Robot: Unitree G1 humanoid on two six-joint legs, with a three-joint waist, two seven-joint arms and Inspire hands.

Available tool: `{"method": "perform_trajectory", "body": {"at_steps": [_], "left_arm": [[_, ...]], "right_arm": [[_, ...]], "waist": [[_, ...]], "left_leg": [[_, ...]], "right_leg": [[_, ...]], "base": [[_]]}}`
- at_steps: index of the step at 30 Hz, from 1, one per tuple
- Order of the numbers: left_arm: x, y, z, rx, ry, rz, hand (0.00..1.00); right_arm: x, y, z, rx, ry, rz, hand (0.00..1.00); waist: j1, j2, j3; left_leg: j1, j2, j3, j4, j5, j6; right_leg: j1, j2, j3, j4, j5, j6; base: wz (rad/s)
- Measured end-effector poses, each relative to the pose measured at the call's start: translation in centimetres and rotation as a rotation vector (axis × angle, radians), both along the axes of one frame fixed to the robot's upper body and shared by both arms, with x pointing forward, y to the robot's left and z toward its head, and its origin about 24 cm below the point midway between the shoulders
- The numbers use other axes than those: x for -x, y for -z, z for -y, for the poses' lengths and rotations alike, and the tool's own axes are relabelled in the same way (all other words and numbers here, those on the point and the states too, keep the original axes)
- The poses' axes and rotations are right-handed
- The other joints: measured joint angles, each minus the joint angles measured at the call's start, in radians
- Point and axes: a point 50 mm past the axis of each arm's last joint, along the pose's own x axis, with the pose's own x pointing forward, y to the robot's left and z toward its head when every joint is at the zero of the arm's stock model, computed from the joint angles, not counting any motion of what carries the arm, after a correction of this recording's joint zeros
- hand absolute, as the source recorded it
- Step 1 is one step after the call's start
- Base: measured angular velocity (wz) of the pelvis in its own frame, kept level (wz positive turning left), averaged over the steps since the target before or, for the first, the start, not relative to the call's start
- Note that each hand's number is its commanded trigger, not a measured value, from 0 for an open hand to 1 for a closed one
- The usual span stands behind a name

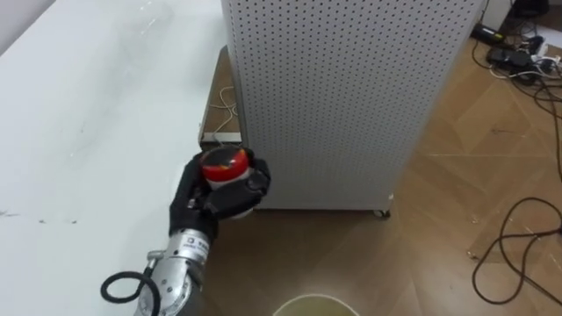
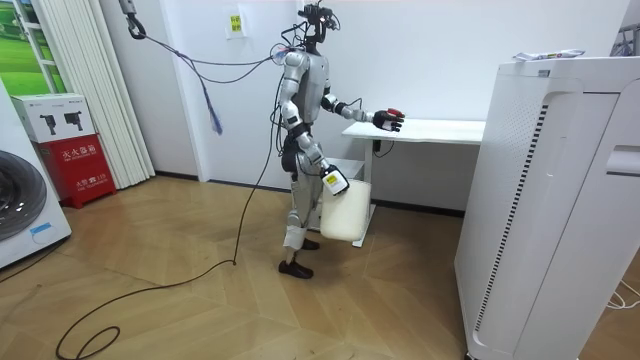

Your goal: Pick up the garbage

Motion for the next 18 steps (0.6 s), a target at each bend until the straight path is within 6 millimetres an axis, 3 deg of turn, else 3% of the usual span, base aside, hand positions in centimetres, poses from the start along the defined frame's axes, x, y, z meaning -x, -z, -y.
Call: {"method": "perform_trajectory", "body": {"at_steps": [5,13,15,16,17,18], "left_arm": [[0.4,-1.5,1.4,0.120,0.155,0.058,1.00],[1.2,-3.1,2.7,0.158,0.305,0.145,1.00],[1.3,-3.0,2.9,0.158,0.322,0.142,1.00],[1.3,-3.0,2.7,0.157,0.328,0.149,1.00],[1.3,-3.0,2.3,0.156,0.324,0.147,1.00],[1.4,-2.2,2.3,0.156,0.328,0.112,1.00]], "right_arm": [[-1.8,-1.0,-0.2,-0.029,0.012,0.062,1.00],[-1.9,-0.9,-0.1,-0.031,0.006,0.063,1.00],[-1.6,-0.7,0.1,-0.025,0.011,0.050,1.00],[-1.7,-0.8,0.0,-0.025,0.004,0.054,1.00],[-2.2,-1.1,0.0,-0.021,-0.002,0.077,1.00],[-1.8,-0.9,0.6,0.002,0.012,0.071,1.00]], "waist": [[0.001,-0.002,-0.0006],[0.004,-0.004,-0.0021],[0.015,0.001,-0.0004],[0.029,-0.005,-0.0024],[0.021,-0.005,-0.0009],[-0.005,0.021,-0.0031]], "left_leg": [[-0.001,0.000,0.003,-0.002,0.000,0.000],[0.031,0.006,-0.003,-0.012,0.000,0.000],[0.056,0.018,-0.069,-0.027,0.002,0.001],[0.055,0.017,-0.121,-0.025,0.001,0.000],[0.042,0.010,-0.121,-0.007,-0.013,-0.017],[0.035,0.023,-0.103,-0.006,-0.022,-0.026]], "right_leg": [[-0.002,0.000,0.001,0.001,0.000,0.000],[-0.002,0.004,-0.003,0.044,0.000,0.000],[-0.063,0.011,-0.037,0.143,-0.019,0.013],[-0.111,0.021,-0.038,0.084,-0.005,0.000],[-0.137,0.015,-0.049,-0.021,0.143,-0.035],[-0.127,0.016,-0.080,-0.007,0.145,-0.031]], "base": [[0.00],[-0.05],[-0.39],[-0.56],[-0.25],[0.07]]}}
